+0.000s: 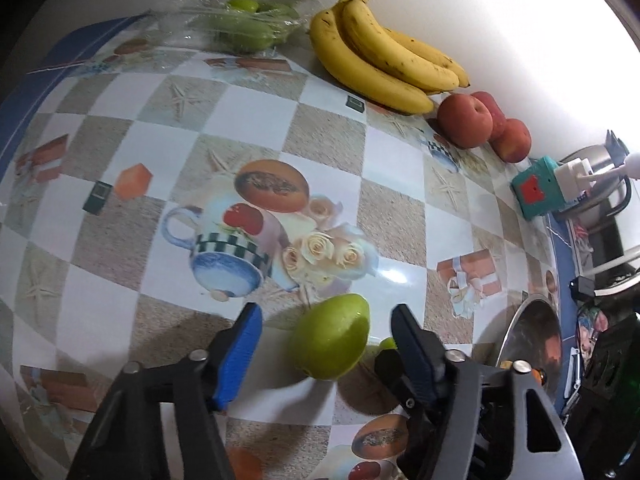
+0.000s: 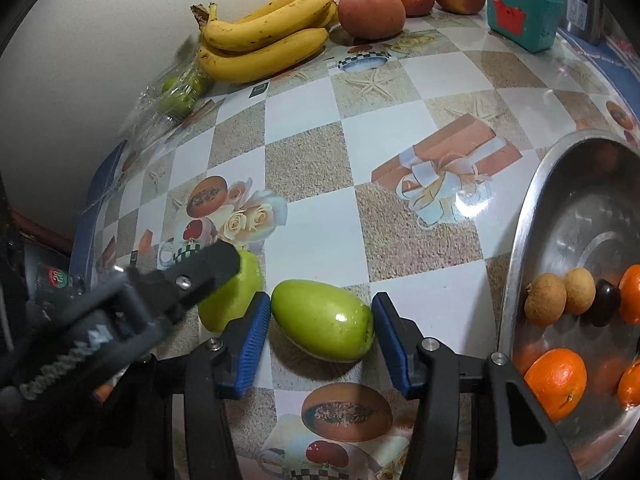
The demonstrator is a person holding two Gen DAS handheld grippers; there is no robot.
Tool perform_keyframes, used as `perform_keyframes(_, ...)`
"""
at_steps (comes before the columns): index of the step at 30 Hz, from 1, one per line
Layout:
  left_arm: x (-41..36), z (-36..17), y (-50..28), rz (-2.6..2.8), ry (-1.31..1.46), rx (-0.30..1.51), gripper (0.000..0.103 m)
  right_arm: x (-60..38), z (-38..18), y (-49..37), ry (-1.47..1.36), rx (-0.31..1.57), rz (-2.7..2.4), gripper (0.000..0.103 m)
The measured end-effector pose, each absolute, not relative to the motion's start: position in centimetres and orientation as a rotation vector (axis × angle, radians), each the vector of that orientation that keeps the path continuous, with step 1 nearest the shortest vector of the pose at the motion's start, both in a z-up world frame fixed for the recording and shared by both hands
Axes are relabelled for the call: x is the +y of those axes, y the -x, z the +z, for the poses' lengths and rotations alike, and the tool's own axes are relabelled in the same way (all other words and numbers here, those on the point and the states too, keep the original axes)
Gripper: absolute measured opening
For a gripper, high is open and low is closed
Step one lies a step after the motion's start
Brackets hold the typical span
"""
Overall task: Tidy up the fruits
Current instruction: 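Close the right tool on the green mango while the left tool closes on the green pear, then lift and carry the mango in the right tool and pear in the left tool over the bowl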
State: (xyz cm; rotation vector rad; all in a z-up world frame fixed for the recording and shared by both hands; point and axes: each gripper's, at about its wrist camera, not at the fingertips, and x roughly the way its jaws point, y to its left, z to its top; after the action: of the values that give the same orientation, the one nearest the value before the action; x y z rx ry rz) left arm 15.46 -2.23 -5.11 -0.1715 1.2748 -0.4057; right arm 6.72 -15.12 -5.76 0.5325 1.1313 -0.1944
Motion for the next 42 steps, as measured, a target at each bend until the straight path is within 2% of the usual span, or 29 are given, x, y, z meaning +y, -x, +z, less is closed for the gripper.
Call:
perform_keyframes(4,-2.4,-5.5,-15.3,-0.413,0.177,1.296,0.058,-15.3,-5.7,-6.4,-0.533,1.141,-0.194,0.054)
perform_keyframes(6,-2.3,-5.9,-15.3,-0.411,0.187,1.315,0.048,-15.3,-5.7,-6.1,-0.535,1.143,-0.196,0.054)
perform_keyframes(7,-2.3,-6.1,-15.3,-0.414,0.193,1.319,0.047,-15.3,-5.6,-6.0,-0.538,1.145,-0.195,0.054)
perform_keyframes(18,-1.7,-6.0,-15.1,-0.392,0.235,1.328,0.046,-15.9,-4.7,-5.1,-0.58,1.129,-0.181,0.054)
perform_keyframes(42,-0.3,-0.1,-12.5,-0.4,0.255,1.23,0.046,-16.0,-0.7,-1.9,-0.545,1.075,-0.221,0.054)
